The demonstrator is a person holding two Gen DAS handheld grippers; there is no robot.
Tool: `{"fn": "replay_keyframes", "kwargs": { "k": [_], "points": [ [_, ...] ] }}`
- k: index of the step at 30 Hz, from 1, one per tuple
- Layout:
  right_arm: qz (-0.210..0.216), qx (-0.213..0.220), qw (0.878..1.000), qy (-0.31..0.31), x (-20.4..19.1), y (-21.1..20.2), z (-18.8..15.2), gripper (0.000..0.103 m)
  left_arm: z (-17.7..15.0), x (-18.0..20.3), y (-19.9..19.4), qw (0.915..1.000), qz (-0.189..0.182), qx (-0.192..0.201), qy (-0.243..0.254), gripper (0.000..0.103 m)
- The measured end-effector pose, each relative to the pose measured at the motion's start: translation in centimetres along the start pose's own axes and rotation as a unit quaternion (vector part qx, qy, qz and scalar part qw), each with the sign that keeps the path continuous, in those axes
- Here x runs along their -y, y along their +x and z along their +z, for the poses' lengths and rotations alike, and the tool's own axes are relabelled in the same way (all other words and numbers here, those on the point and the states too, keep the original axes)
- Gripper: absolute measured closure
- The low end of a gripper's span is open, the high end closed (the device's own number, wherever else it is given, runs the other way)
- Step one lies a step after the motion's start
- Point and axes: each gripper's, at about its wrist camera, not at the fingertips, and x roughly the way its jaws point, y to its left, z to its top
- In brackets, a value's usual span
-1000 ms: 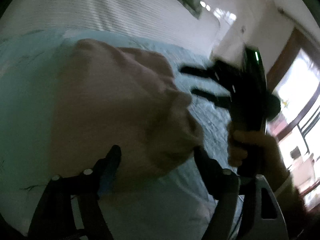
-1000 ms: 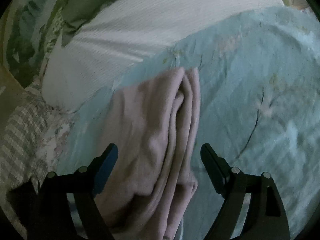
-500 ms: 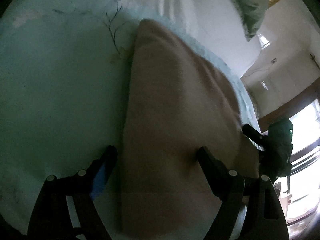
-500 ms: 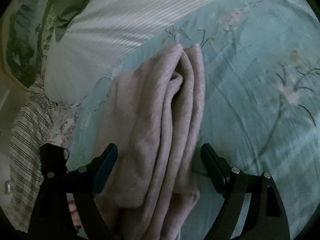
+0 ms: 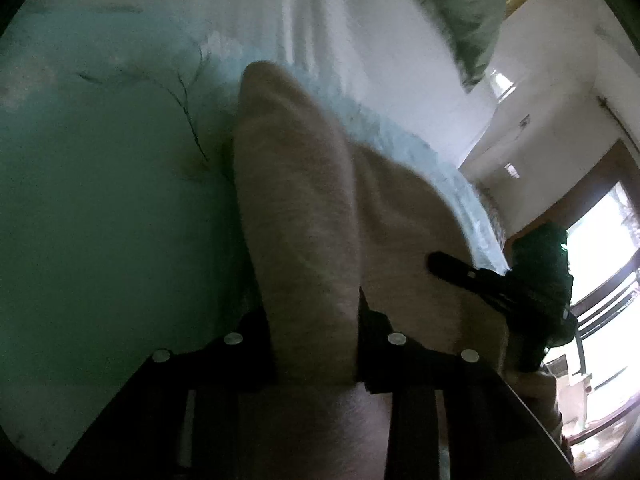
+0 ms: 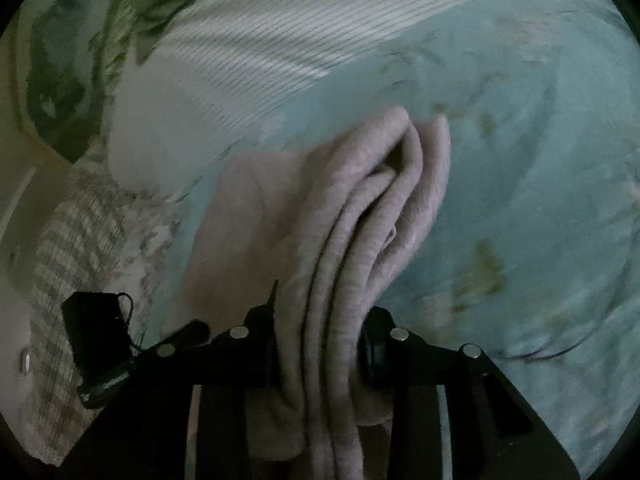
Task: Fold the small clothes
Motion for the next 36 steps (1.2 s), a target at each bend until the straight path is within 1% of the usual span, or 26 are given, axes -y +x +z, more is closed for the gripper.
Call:
{"fn": "replay_keyframes", "kwargs": {
  "k": [3,6,10,12,14,17,18,19,20,22,25,28,30,33,36],
  "points": [
    [0.030,-0.018,0.999,-0.021,-2.7,2.2,-1.2,0.070,-1.6,-0.2,-3.9,0.9995,0.017,0.027,-0.001,0.071],
    [0.057,-0.040,0.997,-0.038,-5.1,4.8,-2.4,0.070,-3.3,-1.3,-7.8,0.9978,0.043,0.049,-0.010,0.071],
    [0.077,-0.065,0.993,-0.065,-8.0,7.6,-3.6,0.070,-4.9,-3.2,-11.9,0.9946,0.071,0.070,-0.029,0.071],
    [0.080,-0.076,0.991,-0.072,-8.7,8.8,-4.3,0.070,-5.6,-4.3,-12.9,0.9928,0.082,0.078,-0.039,0.071],
    [0.074,-0.085,0.991,-0.077,-8.8,9.7,-4.6,0.070,-6.3,-5.6,-13.6,0.9913,0.090,0.080,-0.053,0.071],
    [0.062,-0.091,0.992,-0.069,-8.2,10.4,-4.9,0.067,-7.1,-7.5,-12.7,0.9897,0.102,0.066,-0.076,0.068],
    [0.059,-0.092,0.992,-0.066,-7.8,10.5,-4.9,0.063,-7.4,-8.3,-12.0,0.9889,0.110,0.055,-0.084,0.066],
    [0.054,-0.092,0.992,-0.064,-7.5,10.5,-5.0,0.057,-7.8,-9.0,-11.8,0.9884,0.112,0.051,-0.088,0.061],
    [0.048,-0.092,0.993,-0.060,-7.2,10.4,-5.0,0.056,-8.0,-9.3,-11.4,0.9877,0.115,0.048,-0.094,0.054],
    [0.039,-0.084,0.994,-0.054,-6.9,9.6,-4.9,0.054,-8.4,-9.8,-11.3,0.9861,0.122,0.047,-0.103,0.048],
    [0.021,-0.066,0.995,-0.065,-7.2,7.2,-4.7,0.053,-8.6,-9.7,-11.8,0.9846,0.133,0.045,-0.103,0.043],
    [0.016,-0.039,0.996,-0.082,-8.0,3.6,-5.2,0.052,-8.9,-9.0,-13.3,0.9852,0.139,0.047,-0.089,0.043],
    [0.029,-0.025,0.995,-0.091,-8.7,1.2,-6.2,0.052,-9.5,-8.2,-14.7,0.9853,0.143,0.056,-0.074,0.043],
    [0.048,-0.026,0.992,-0.110,-9.9,-0.6,-8.0,0.052,-10.6,-6.7,-16.3,0.9856,0.147,0.064,-0.053,0.043],
    [0.075,-0.040,0.987,-0.137,-11.2,-1.4,-10.5,0.052,-12.1,-5.1,-17.9,0.9871,0.141,0.068,-0.031,0.044]
  ]
}}
